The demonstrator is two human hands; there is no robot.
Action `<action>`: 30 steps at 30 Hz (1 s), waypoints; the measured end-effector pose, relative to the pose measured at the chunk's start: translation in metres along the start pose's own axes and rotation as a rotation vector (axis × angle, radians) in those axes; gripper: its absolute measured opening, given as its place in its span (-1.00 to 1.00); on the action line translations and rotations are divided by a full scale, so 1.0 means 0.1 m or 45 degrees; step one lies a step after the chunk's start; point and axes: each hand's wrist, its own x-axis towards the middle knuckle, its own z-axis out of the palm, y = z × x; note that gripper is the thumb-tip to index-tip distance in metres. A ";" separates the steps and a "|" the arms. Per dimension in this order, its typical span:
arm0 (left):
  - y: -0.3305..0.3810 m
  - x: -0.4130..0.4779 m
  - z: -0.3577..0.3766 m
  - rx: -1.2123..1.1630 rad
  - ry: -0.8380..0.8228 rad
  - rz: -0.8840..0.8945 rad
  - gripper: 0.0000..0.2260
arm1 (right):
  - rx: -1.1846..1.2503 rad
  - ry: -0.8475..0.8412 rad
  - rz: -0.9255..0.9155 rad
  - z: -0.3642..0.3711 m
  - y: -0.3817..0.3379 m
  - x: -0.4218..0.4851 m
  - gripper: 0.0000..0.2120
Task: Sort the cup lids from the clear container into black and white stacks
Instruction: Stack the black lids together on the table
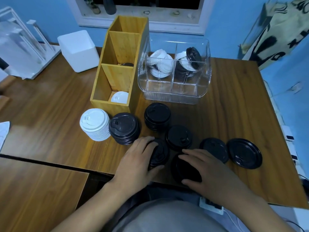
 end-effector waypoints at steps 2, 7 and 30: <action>0.00 -0.01 0.00 -0.081 -0.031 0.005 -0.34 | 0.027 0.035 0.024 -0.03 -0.03 0.03 -0.31; -0.08 -0.05 -0.05 -0.294 -0.076 -0.020 -0.22 | 0.053 0.077 0.011 -0.09 -0.14 0.16 -0.29; -0.11 -0.03 -0.08 -0.287 -0.086 -0.059 -0.20 | 0.313 0.009 0.049 -0.27 -0.21 0.16 -0.16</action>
